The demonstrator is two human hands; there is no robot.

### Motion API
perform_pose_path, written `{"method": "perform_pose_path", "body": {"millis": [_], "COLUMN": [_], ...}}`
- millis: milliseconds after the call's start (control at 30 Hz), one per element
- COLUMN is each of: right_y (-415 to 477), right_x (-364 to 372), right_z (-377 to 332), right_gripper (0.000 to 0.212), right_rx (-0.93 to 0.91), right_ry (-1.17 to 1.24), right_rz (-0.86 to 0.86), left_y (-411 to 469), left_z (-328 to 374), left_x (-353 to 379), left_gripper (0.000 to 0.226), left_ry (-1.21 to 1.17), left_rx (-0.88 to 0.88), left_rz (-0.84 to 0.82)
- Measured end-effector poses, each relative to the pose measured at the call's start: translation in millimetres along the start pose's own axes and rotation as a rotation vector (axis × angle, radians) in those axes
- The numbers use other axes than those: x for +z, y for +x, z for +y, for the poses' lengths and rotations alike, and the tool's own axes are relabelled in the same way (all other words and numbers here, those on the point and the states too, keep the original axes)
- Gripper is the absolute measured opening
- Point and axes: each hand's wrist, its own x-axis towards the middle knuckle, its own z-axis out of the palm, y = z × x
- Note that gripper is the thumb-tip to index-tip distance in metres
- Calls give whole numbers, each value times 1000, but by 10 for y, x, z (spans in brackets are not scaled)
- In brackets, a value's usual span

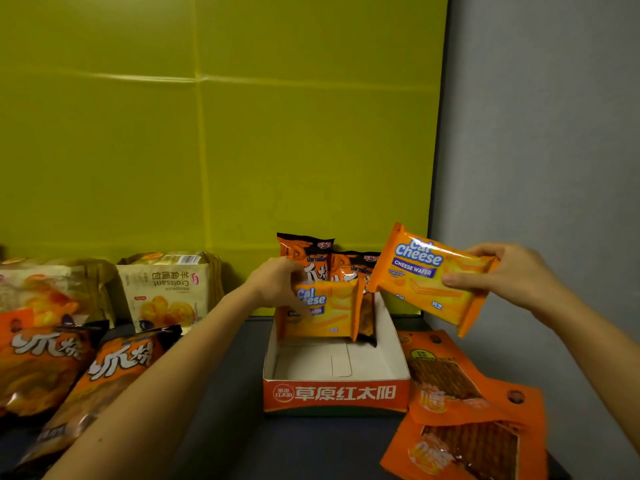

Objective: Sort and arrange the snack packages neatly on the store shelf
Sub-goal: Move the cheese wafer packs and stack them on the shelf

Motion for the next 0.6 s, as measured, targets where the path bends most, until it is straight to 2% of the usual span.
{"method": "perform_pose_path", "body": {"millis": [167, 300, 333, 400, 433, 600], "right_y": [74, 148, 176, 213, 221, 117], "right_x": [72, 279, 363, 572, 687, 1294], "right_z": [-85, -351, -427, -604, -705, -1280], "right_gripper": [50, 90, 82, 38, 27, 26], "right_rx": [-37, -101, -107, -123, -139, -260], "right_ry": [261, 493, 525, 574, 567, 530], "right_rz": [89, 2, -41, -139, -170, -332], "left_y": [-279, -663, -793, -1098, -1260, -2216], "left_z": [5, -115, -159, -305, -398, -820], "left_x": [-499, -850, -917, -1032, -1078, -1324], "left_gripper": [36, 20, 17, 17, 17, 15], "left_ry": [-548, -863, -896, -898, -882, -807], "left_rx": [-159, -281, -321, -391, -424, -564], "left_rz": [353, 574, 615, 680, 701, 835]}}
